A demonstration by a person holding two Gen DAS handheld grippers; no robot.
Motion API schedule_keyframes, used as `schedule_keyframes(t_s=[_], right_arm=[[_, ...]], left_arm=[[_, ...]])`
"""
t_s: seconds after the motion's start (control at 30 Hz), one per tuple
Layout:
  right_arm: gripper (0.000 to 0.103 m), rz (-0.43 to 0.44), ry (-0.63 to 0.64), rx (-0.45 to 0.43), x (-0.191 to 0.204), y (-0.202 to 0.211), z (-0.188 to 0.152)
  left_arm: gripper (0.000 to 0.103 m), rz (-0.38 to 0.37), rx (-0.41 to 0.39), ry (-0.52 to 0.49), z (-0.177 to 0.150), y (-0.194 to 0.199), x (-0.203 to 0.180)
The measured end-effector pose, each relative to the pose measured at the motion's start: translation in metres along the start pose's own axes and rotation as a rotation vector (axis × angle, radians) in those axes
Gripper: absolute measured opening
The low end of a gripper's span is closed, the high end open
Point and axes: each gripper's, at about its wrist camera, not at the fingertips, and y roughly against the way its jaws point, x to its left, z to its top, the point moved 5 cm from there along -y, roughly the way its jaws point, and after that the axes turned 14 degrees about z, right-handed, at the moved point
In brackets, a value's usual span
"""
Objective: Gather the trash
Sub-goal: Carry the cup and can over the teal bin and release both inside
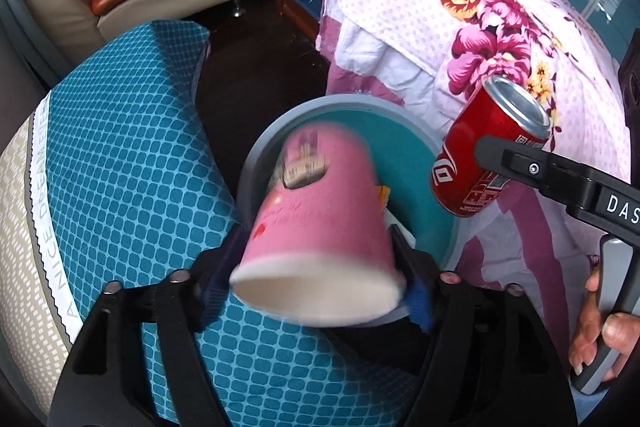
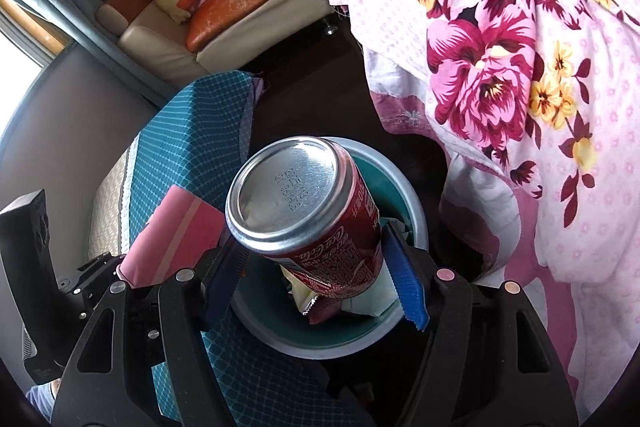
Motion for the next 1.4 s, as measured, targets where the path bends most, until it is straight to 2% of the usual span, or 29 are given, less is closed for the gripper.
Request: schedule_keyframes(t_s=[0.03,0.07,0.47,1.07,1.3,1.4], right_arm=[[0.064,-0.003,-0.001,-0.001,-0.001,0.001,0.000],[0.064,-0.003,-0.001,-0.001,-0.002,0.001,-0.001],[0.064,-0.024,0.012,0.017,0.004,-0.002,-0.002],[0.064,-0.079,0.024,0.083,0.021,-0.025,-0.005],[0.064,-0.061,0.008,0.108,0.024,-0.037,-0.007],[0.070,-0.069,0.016,0.109,0.027,-0.040,-0.009]], left_arm=[[0.087,0.005,-0.006,0.006,0.000,0.000,0.001],[0.089,0.010,-0.013,0.012,0.000,0.001,0.003],[0.089,0.002,0.032,0.066,-0.014,-0.002,0.023],[0.089,0.002,0.028,0.130,-0.029,-0.004,0.062],[0.089,-0.001,0.033,0.151,-0.031,-0.005,0.074],[0.089,-0.004,0.035,0.163,-0.032,-0.005,0.079]])
